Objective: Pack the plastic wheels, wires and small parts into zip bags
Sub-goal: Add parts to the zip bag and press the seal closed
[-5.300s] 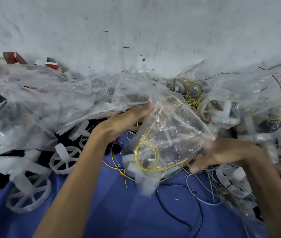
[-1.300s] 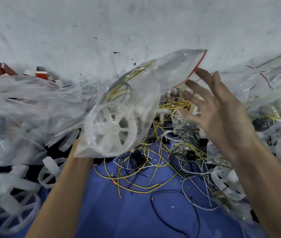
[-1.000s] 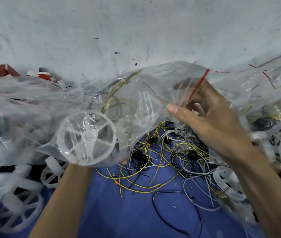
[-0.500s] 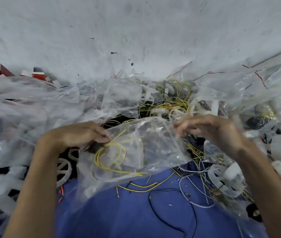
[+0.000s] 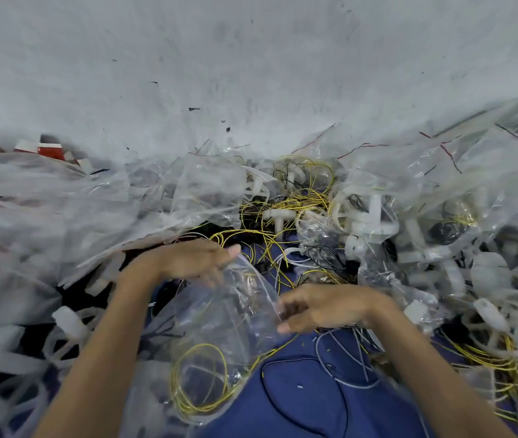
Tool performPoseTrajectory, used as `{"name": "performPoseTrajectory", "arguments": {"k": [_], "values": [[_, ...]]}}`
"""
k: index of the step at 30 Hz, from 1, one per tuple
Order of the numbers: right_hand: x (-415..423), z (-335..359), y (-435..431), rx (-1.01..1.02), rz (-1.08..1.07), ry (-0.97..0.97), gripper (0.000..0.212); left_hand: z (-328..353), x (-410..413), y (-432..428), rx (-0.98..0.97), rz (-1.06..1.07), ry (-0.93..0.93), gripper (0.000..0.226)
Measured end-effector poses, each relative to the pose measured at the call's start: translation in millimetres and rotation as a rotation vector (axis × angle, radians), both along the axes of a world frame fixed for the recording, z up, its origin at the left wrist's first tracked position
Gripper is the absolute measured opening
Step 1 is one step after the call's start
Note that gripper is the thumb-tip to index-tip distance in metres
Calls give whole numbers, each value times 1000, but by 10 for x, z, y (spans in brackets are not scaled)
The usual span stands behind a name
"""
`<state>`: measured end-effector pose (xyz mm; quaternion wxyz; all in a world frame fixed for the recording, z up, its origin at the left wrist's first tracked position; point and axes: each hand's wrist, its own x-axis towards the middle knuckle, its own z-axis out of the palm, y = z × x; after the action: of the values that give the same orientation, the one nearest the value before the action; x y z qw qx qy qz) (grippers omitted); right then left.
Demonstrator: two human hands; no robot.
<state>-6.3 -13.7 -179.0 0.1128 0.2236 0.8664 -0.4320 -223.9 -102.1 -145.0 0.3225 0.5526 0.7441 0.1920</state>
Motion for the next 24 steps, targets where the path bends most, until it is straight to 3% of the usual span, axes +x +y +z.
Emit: {"name": "performPoseTrajectory", "arguments": {"k": [2,5,9,11,13,19,24], "values": [[-9,5,-26,114,62,66,13,-74,56,78,97,-81,25,35],[-21,145,-21,268,-3,268,15,-33,69,85,316,-1,-177,34],[68,345,4,182,-192,526,19,127,64,-38,766,124,-482,16],[117,396,17,120,-280,634,26,268,52,-143,849,120,-454,15],[145,479,-8,36,-349,769,19,412,33,-248,858,102,-378,12],[182,819,-91,106,-404,1120,9,621,12,-479,902,92,-299,9],[205,786,-43,106,-482,927,16,568,6,-466,851,157,-22,17]]}}
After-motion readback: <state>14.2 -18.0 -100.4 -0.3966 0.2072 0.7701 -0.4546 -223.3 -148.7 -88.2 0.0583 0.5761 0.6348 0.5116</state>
